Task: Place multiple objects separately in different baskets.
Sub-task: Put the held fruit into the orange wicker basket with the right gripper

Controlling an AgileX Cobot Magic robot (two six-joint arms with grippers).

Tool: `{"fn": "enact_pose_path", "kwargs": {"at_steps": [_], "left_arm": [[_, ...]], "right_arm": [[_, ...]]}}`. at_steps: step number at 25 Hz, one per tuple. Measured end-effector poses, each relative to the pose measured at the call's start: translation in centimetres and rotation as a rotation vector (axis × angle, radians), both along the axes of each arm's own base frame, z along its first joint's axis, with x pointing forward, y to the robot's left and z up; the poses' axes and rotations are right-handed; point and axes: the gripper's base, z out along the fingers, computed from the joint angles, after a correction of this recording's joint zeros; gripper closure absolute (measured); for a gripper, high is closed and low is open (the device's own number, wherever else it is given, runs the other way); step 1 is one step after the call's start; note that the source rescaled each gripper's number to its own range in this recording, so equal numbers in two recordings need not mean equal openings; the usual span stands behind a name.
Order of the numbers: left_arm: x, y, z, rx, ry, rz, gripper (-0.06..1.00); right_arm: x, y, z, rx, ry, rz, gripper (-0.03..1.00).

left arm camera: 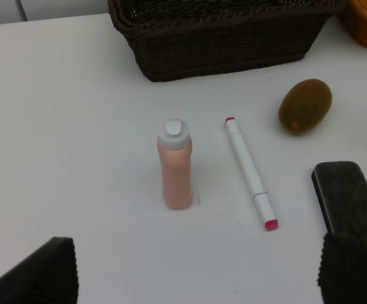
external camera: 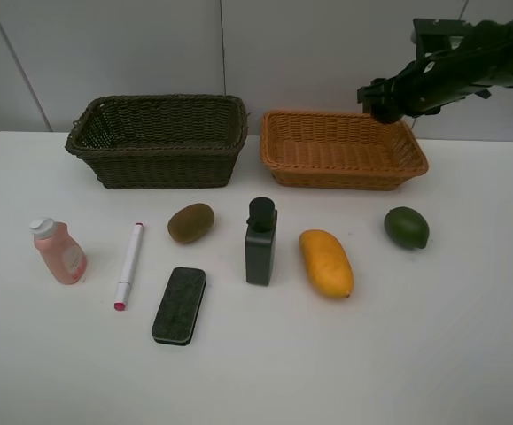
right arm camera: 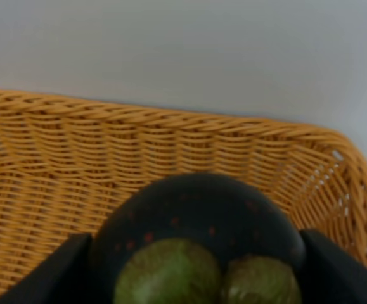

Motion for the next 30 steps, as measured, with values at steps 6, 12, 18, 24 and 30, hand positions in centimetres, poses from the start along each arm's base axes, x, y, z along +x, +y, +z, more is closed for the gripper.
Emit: {"fn": "enact_pose_path", "kwargs": {"at_steps": [6, 12, 18, 24, 30], "left_arm": [[0.00, 0.00, 0.00, 0.000, 0.000, 0.000, -0.05], [0.00, 0.00, 0.00, 0.000, 0.000, 0.000, -0.05], [0.00, 0.00, 0.00, 0.000, 0.000, 0.000, -0.05], [0.00, 0.00, 0.00, 0.000, 0.000, 0.000, -0.05], [0.00, 0.00, 0.00, 0.000, 0.000, 0.000, -0.05]], "right_arm": [[0.21, 0.08, -1.03, 0.004, 0.017, -0.003, 0.40], [0.31, 0.09, -1.04, 0.055, 0.012, -0.047, 0.40], [0.18, 0.09, -1.18, 0.064, 0.034, -0.056, 0.40], [0.13, 0.04, -1.24, 0.039, 0.040, -0.040, 0.05], [0.13, 0.02, -1.25, 0.026, 0.039, -0.033, -0.03]]}}
